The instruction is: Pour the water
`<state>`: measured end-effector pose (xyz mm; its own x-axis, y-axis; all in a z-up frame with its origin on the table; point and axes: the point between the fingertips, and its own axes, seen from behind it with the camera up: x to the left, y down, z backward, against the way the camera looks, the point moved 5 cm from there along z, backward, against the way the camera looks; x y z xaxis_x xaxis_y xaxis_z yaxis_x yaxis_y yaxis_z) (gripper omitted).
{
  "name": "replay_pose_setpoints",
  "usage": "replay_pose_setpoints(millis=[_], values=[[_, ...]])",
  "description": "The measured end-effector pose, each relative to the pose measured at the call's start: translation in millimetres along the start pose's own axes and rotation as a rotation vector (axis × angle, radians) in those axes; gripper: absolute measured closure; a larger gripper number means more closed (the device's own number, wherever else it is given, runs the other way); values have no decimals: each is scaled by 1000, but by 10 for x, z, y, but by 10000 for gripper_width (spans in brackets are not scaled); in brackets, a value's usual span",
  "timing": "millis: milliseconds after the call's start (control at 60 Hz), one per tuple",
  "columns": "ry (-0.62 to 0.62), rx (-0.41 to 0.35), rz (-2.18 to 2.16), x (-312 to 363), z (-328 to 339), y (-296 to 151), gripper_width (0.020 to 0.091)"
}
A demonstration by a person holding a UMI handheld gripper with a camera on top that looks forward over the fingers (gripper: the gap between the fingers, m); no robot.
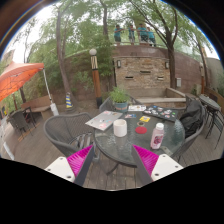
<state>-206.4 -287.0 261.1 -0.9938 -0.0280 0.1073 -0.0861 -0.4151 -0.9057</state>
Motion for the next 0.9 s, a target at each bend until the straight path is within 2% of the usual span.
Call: replay_pose_setpoints(millis=[267,350,383,483,650,767,900], values=[[106,6,-68,-142,-119,176,276],[129,7,-65,-200,-293,351,290],[154,9,-71,56,-345,373,288],[256,4,-97,-492,-568,535,283],[384,-121,-37,-1699,-1270,456,269],[362,-163,-36,-2178,-1928,427,270],[311,-189,-24,-2346,-2535,397,267]])
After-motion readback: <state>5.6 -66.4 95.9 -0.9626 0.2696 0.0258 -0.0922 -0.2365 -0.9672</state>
